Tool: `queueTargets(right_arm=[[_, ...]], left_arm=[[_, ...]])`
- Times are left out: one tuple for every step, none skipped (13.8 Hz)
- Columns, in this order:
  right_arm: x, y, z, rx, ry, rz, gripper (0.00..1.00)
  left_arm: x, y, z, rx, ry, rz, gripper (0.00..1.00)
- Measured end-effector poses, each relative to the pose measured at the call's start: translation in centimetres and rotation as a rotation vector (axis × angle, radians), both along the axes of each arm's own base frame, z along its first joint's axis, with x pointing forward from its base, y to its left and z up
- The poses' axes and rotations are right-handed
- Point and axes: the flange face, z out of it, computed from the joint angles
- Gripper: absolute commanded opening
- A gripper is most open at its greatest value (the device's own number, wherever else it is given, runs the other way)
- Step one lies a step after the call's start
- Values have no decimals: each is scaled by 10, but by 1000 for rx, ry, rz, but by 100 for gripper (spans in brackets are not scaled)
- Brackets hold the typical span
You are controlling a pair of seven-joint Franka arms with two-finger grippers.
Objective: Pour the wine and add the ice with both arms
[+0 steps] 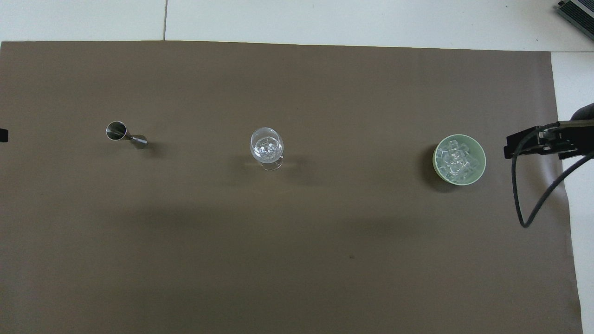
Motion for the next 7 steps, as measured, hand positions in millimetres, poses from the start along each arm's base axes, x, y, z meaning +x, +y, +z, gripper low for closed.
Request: queueTargets(right_arm=[[0,-2,1,0,-2,-4,100],[-1,-5,3,-1,-5,-9,100],[-3,-7,6,-2,-11,-13,100],[-5,-8,10,-3,-19,-16,100],[-7,-8,14,-5,-26,-17,100],[-9,-9,17,-6,-32,-19,100],[-10,-10,19,-7,-36,-22,100]], left_arm=[[0,0,0,0,0,0,100],[0,0,0,0,0,0,100],[0,0,0,0,0,0,100],[0,0,0,0,0,0,100],[0,0,0,0,0,0,100],[0,0,0,0,0,0,100],[0,0,0,0,0,0,100]])
